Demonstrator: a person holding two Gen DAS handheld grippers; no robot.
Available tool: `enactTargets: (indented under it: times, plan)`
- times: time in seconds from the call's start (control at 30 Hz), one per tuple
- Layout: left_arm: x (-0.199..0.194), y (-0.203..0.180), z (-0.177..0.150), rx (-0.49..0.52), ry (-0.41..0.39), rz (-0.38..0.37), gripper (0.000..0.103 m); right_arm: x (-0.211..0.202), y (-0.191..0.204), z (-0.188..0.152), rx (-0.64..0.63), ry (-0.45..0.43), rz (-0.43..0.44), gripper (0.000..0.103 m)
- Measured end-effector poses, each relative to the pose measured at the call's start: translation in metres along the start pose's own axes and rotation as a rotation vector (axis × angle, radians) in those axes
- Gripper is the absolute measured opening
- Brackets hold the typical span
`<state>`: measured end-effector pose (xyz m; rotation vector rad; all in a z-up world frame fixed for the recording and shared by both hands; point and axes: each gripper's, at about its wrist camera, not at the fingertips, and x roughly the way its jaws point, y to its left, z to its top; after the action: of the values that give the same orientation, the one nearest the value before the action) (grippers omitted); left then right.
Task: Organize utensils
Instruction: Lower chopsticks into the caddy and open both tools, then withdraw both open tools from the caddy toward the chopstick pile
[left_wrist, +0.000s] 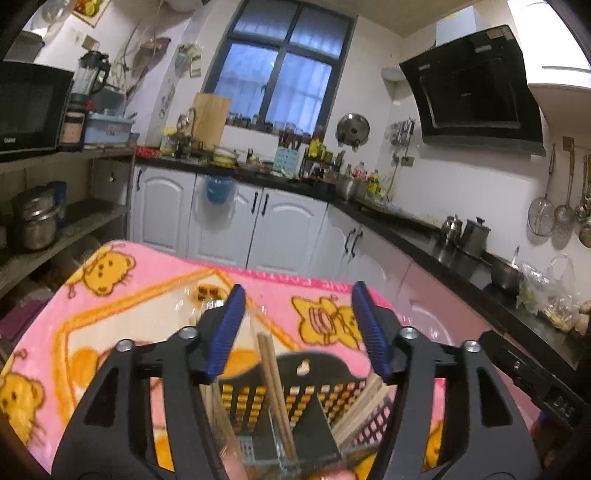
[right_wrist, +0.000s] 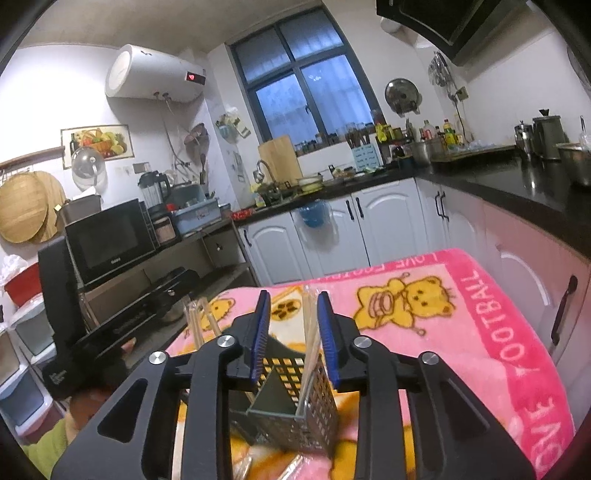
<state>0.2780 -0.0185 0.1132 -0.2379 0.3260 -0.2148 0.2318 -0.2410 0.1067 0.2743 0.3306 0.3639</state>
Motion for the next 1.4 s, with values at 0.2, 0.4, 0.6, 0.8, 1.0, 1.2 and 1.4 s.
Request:
enactTargets:
  times: [0.2, 0.4, 0.6, 0.8, 1.0, 1.2, 1.4]
  plan:
    - [-0.011, 0.008, -0.011, -0.027, 0.05, -0.017, 0.063, -0.001, -0.004, -0.011, 0.011, 0.039, -0.011, 0.03]
    - [-0.025, 0.013, -0.016, -0.021, 0.05, -0.026, 0.071, -0.006, -0.001, -0.017, 0.0, 0.065, -0.01, 0.033]
    - [-0.038, 0.016, -0.023, -0.019, 0.056, -0.034, 0.084, -0.012, 0.004, -0.025, -0.034, 0.105, -0.008, 0.041]
    - [-0.053, 0.019, -0.032, -0.002, 0.069, -0.027, 0.092, -0.017, 0.009, -0.037, -0.056, 0.139, -0.006, 0.044]
    - [-0.061, 0.024, -0.043, -0.003, 0.091, -0.017, 0.092, -0.019, 0.014, -0.048, -0.074, 0.175, -0.002, 0.044]
    - [-0.068, 0.03, -0.056, -0.005, 0.11, -0.001, 0.092, -0.023, 0.019, -0.057, -0.093, 0.197, -0.003, 0.044]
    - [-0.072, 0.034, -0.068, -0.001, 0.142, 0.011, 0.092, -0.024, 0.022, -0.065, -0.105, 0.219, 0.001, 0.044]
